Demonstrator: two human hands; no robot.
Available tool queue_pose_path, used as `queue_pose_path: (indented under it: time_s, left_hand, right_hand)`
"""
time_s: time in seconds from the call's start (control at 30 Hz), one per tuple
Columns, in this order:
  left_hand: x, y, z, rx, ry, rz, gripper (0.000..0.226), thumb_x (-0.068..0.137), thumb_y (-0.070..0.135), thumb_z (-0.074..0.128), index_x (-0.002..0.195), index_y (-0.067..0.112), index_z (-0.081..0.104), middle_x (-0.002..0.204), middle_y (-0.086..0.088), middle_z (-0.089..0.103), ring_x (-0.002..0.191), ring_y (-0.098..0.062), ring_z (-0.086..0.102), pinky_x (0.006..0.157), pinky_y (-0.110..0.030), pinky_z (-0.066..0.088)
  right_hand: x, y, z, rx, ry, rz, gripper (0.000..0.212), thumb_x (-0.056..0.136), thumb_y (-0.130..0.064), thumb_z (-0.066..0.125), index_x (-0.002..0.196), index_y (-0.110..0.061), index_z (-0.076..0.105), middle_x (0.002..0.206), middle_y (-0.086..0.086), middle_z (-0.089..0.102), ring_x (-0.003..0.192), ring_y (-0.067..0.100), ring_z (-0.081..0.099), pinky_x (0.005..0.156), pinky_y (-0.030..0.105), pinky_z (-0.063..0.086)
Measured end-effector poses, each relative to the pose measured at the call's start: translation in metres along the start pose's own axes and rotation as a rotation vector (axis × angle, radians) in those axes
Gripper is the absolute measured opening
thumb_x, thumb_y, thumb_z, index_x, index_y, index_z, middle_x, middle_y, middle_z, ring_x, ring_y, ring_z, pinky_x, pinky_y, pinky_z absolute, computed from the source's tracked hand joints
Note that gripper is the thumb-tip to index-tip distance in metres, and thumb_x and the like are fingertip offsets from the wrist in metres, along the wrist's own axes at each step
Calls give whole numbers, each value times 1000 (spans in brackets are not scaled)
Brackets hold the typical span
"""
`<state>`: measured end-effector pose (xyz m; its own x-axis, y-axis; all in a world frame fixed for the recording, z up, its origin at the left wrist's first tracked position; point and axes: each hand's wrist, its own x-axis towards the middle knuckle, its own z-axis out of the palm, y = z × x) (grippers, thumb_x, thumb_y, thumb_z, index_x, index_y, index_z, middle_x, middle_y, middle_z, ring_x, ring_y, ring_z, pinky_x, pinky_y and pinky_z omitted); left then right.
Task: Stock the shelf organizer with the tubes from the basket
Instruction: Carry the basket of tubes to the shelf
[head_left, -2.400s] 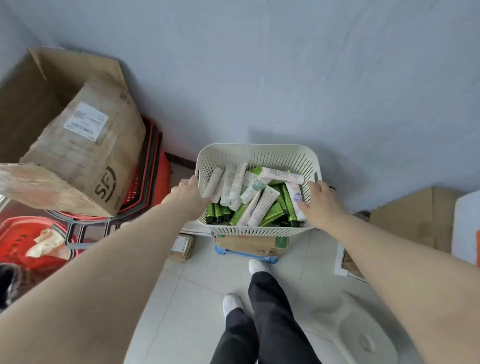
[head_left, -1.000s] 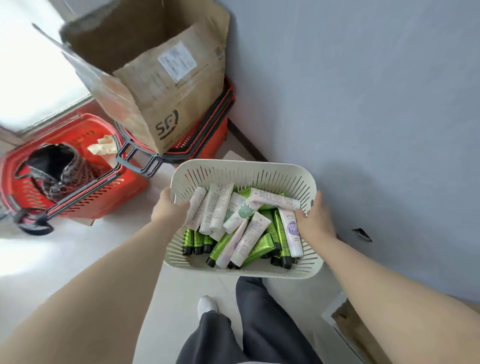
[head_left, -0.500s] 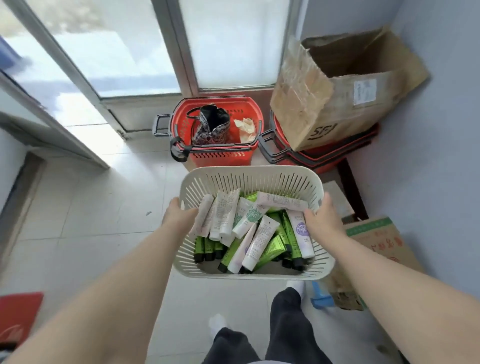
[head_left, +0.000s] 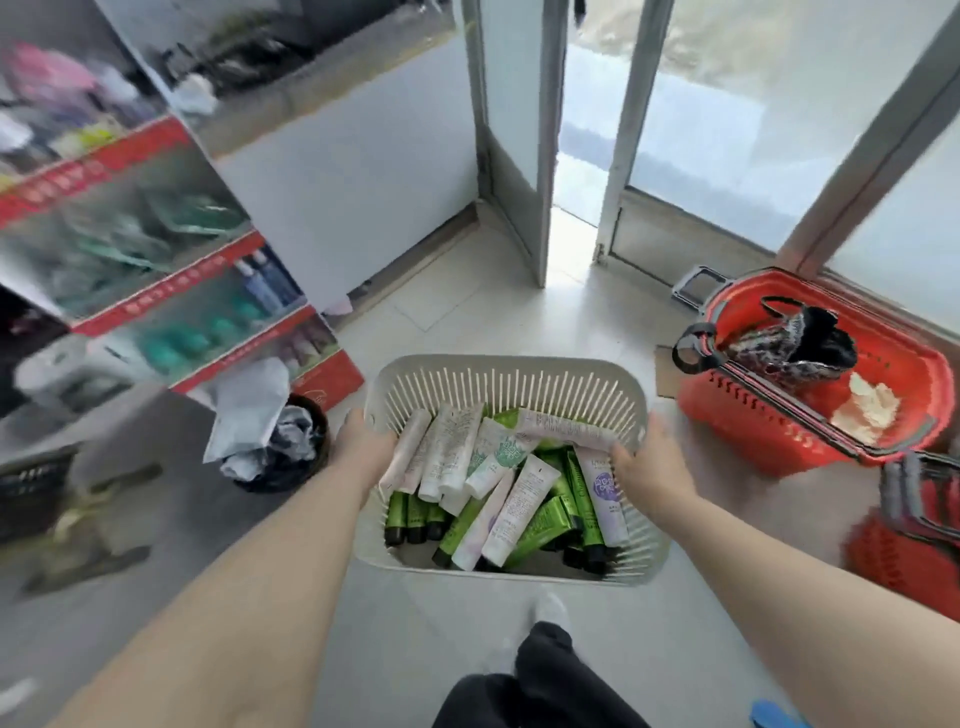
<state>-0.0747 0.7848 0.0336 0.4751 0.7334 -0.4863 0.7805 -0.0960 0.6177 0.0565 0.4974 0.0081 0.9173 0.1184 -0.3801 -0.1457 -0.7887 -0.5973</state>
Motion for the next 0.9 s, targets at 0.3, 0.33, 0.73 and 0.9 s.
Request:
queue_pose_path:
  time_s: [0.3,0.33,0.73,0.9]
  left_hand:
    - [-24,-103,-130,-263,368,-297,28,75,41,63,98,25,65,88,-5,70,81,-29,67,76,-42,58]
    - [-31,-115,-142,-301,414,-329,28,74,39,62,98,26,63,90,-5,70,82,-29,67,76,-42,58]
    - [-53,-291,-280,-544,729,-610,32,87,11,50,117,16,60,89,-8,60,92,-34,62,68,-30,43]
    - [-38,-360,-351,-549,763,-682,35,87,12,50,121,15,57,98,-9,59,93,-33,60,72,-31,47]
  right_hand:
    - [-3,-157,87,-145,-364,-425,44,95,-24,54,133,-20,31,104,14,56,72,24,64,56,35,56]
    - [-10,-172,98,-180,-383,-469,45,94,-24,54,132,-18,31,105,14,56,75,25,63,60,39,56]
    - [-134,-328,278,-390,-598,-781,39,93,-18,46,130,-10,38,114,15,60,85,29,56,65,31,41]
    - [-190,-380,367,-444,-618,-789,35,90,-22,45,123,-12,39,105,12,60,80,28,57,65,35,49]
